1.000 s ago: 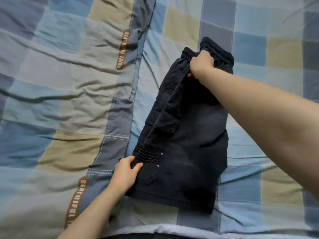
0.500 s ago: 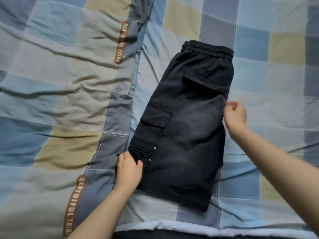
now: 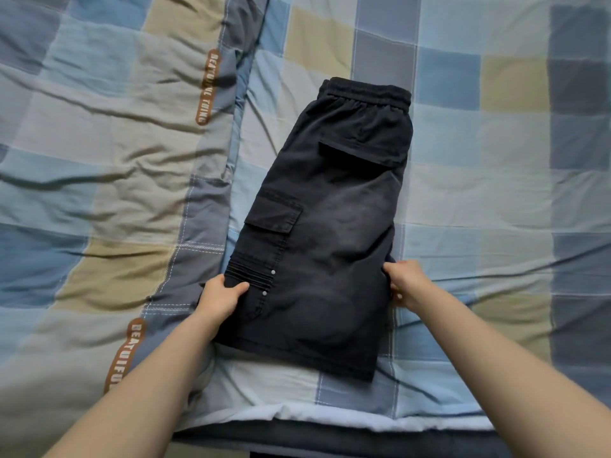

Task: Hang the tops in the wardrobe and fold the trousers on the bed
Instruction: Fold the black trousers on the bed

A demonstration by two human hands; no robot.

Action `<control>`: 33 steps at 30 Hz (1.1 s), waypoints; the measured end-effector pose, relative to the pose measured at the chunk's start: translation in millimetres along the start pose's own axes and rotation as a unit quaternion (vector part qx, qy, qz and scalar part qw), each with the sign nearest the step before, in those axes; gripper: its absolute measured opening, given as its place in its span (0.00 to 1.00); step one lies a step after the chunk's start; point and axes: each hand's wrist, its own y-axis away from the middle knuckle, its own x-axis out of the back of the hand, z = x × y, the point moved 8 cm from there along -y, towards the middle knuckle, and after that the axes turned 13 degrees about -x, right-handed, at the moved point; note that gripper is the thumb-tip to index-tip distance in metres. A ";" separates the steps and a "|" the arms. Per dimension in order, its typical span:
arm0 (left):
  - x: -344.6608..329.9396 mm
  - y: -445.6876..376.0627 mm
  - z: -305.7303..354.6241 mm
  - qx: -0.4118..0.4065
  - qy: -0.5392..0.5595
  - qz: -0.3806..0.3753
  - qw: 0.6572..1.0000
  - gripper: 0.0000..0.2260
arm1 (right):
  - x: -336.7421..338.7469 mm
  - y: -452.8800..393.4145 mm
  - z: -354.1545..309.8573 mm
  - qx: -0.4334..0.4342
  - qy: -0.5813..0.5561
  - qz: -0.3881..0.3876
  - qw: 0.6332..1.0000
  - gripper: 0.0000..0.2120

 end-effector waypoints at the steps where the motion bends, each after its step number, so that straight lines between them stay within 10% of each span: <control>1: -1.8 2.6 0.6 -0.011 0.004 -0.006 1.000 0.04 | 12.6 1.5 -4.0 0.036 0.060 0.045 0.997 0.09; 6: -6.2 17.0 -4.9 -0.019 0.064 -0.048 0.997 0.10 | 78.7 13.0 -13.0 0.147 0.255 0.214 0.932 0.13; 11: -54.5 65.7 -18.8 0.057 0.210 -0.208 0.954 0.11 | 156.3 12.5 -4.4 0.156 0.107 0.266 0.945 0.12; 17: -65.5 79.5 -58.2 0.065 0.069 -0.042 0.995 0.12 | 133.4 -20.6 68.2 -0.023 -0.049 0.054 0.997 0.18; 25: -72.7 93.1 -59.4 0.020 0.104 -0.048 0.993 0.04 | 37.5 -5.5 108.5 0.017 -0.175 -0.186 0.967 0.23; 33: -76.3 112.1 -59.7 0.089 0.241 -0.109 0.960 0.10 | 63.6 17.7 135.5 0.131 -0.065 -0.102 0.984 0.10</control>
